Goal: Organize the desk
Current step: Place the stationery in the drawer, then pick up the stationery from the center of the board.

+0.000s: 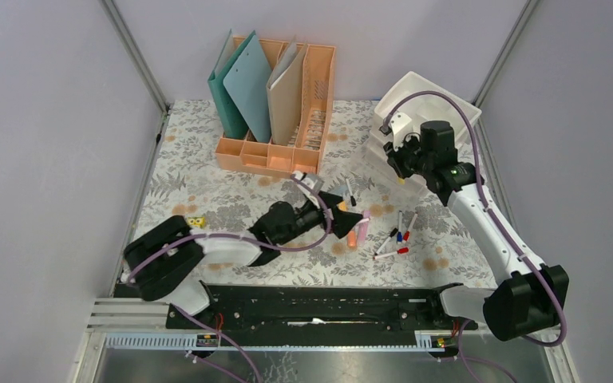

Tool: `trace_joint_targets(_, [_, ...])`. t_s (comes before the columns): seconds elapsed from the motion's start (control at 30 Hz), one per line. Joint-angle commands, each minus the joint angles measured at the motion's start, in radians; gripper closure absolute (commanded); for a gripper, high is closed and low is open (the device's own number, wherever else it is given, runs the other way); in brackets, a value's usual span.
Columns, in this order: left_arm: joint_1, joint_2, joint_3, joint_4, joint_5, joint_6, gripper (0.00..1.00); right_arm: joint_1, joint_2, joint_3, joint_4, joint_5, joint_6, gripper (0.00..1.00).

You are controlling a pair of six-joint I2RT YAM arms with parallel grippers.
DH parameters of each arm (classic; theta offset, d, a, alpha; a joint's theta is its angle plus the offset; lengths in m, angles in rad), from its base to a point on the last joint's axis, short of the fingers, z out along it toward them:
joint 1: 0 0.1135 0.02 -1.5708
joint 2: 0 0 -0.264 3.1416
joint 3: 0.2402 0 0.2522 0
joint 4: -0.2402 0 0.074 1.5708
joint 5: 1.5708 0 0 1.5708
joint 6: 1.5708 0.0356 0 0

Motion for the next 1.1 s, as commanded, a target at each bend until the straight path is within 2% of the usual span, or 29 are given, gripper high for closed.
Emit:
trace_joint_targets(0.0, [-0.003,-0.188,-0.107,-0.119,-0.049,0.025,0.01,0.008,-0.017,-0.003,0.021,-0.002,-0.001,0.96])
trace_joint_targets(0.1, [-0.003,-0.328,-0.183,-0.203,-0.099,0.024,0.01,0.005,0.003,0.019,0.021,-0.002,-0.001,0.96])
trace_joint_targets(0.27, [-0.001,-0.548,-0.244,-0.417,-0.199,0.02,0.01,-0.005,-0.045,-0.067,0.021,-0.002,-0.001,0.96])
trace_joint_targets(0.4, [0.003,-0.665,-0.27,-0.541,-0.261,-0.005,0.01,-0.009,-0.048,-0.072,0.021,-0.002,-0.001,0.96])
trace_joint_targets(0.63, [0.005,-0.77,-0.345,-0.562,-0.266,-0.073,0.01,-0.033,0.041,-0.015,0.021,-0.002,-0.001,0.96])
trace_joint_targets(0.73, [0.005,-0.796,-0.359,-0.57,-0.262,-0.087,0.01,-0.013,0.003,-0.028,0.021,-0.002,-0.001,0.96])
trace_joint_targets(0.77, [0.005,-0.804,-0.365,-0.568,-0.26,-0.091,0.01,-0.008,-0.033,-0.052,0.045,-0.408,0.061,0.48])
trace_joint_targets(0.8, [0.005,-0.807,-0.372,-0.561,-0.26,-0.093,0.01,-0.008,-0.07,-0.077,0.071,-0.49,0.108,0.03])
trace_joint_targets(0.87, [0.004,-0.807,-0.379,-0.543,-0.26,-0.099,0.01,-0.011,-0.116,-0.092,0.056,-0.517,0.069,0.0])
trace_joint_targets(0.97, [0.005,-0.78,-0.373,-0.512,-0.242,-0.096,0.01,-0.013,-0.123,-0.069,-0.056,-0.78,-0.017,0.0])
trace_joint_targets(1.0, [0.004,-0.768,-0.365,-0.512,-0.238,-0.093,0.01,-0.012,-0.121,-0.064,-0.065,-0.811,-0.011,0.0])
trace_joint_targets(1.07, [0.004,-0.746,-0.347,-0.514,-0.229,-0.092,0.01,-0.012,-0.117,-0.052,-0.057,-0.757,0.012,0.0])
